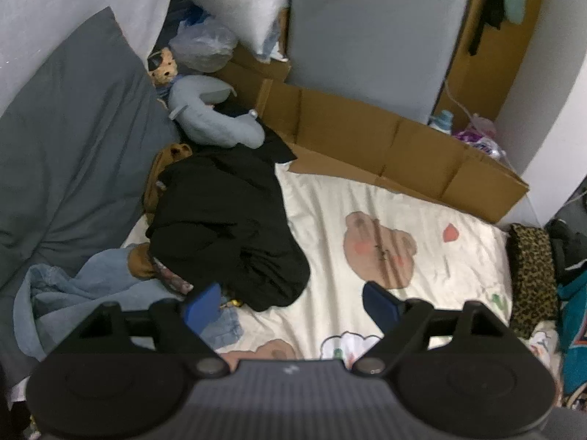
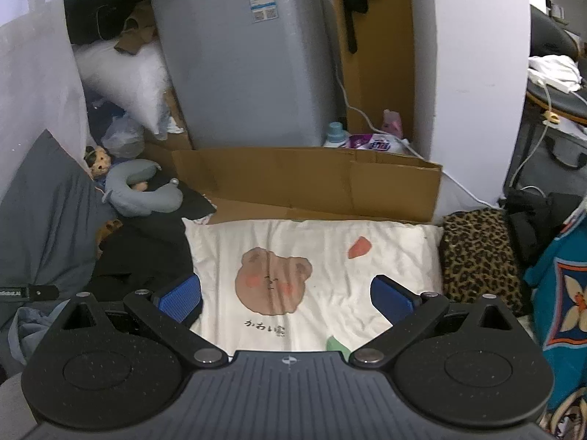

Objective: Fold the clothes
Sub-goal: 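Move both grippers toward the black knit garment pile on the bed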

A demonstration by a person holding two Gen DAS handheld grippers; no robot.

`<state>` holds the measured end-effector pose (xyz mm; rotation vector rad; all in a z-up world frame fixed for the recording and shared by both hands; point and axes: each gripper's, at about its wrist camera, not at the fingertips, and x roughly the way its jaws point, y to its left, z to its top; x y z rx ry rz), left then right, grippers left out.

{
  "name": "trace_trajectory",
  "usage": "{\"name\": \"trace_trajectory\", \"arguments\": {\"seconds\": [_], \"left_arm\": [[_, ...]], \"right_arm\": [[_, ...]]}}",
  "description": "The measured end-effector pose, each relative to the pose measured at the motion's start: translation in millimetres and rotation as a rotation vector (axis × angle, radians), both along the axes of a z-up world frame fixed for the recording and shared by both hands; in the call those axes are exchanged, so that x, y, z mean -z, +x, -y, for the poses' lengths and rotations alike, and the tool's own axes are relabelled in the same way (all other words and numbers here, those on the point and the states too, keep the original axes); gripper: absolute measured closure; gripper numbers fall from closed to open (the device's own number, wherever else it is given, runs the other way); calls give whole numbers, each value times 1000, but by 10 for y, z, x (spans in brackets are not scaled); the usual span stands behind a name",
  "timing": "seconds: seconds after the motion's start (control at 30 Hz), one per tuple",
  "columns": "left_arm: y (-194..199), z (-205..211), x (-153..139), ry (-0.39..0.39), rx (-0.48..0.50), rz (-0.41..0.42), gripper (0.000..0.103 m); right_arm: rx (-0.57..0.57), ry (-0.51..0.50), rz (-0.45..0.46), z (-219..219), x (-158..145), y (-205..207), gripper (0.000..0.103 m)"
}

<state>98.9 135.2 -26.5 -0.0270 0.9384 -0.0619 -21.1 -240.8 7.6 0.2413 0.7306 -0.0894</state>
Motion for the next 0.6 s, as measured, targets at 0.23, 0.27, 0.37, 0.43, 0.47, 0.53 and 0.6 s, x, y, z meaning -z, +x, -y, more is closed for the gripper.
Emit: {"name": "trace_trajectory", "arguments": {"seconds": [0.23,0.27,0.37,0.43,0.47,0.53,0.6], "left_arm": [[272,-272,321,-2,-46,-47,23],[313,-316,364,1,-56,-51,23],[406,-410,495,12,-68,-57,23],[468,-472,583,20,-75,-61,23],[499,-503,627,24,-79,-63,23],[569,-558,730,38,-85,-68,23],[643,-611,838,37,-87,-63,23]], "right_arm": [[-5,38,-41,-29,293,229,2],[-7,39,-51,-44,349,268,2],[-9,53,-68,-82,508,371,2],[-9,59,-75,-114,604,440,2],[-12,55,-82,-142,651,479,2],[-19,37,-94,-200,740,554,2],[-36,21,-103,-248,829,640,2]]}}
